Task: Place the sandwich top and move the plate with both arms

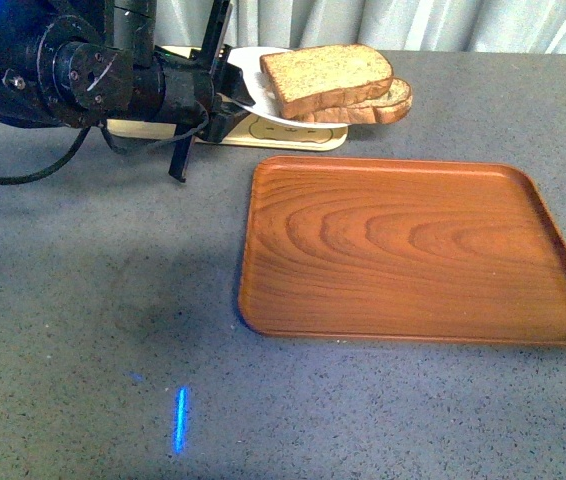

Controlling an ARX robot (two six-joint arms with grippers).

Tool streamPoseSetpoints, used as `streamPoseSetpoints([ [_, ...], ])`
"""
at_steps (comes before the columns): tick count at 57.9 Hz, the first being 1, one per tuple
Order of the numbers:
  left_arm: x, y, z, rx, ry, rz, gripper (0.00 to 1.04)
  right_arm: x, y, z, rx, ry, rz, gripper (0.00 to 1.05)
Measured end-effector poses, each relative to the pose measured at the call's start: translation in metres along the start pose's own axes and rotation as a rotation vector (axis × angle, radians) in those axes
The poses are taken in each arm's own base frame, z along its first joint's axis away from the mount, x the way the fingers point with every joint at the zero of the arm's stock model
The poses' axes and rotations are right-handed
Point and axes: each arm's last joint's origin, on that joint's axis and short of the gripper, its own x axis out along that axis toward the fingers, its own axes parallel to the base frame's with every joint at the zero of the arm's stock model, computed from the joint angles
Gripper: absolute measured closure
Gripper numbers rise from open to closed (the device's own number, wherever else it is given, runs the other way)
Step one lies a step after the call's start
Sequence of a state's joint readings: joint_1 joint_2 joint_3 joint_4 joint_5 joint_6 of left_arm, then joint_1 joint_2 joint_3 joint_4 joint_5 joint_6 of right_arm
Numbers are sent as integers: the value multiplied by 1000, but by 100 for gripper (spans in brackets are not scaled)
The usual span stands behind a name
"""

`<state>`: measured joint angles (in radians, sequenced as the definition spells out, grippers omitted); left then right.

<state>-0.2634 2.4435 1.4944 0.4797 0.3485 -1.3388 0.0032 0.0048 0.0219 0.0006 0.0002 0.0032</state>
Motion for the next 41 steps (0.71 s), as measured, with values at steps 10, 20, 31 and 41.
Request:
streamPoseSetpoints([
  [10,2,2,9,-6,-10,7,75,0,0,0,0,0,0,9],
  [20,-7,8,25,-8,-35,4,49,0,0,0,0,0,0,9],
  [31,-44,15,47,5,-94,13,17,0,0,0,0,0,0,9],
  [41,-105,-2,54,70,-182,-66,9,0,0,0,0,0,0,9],
])
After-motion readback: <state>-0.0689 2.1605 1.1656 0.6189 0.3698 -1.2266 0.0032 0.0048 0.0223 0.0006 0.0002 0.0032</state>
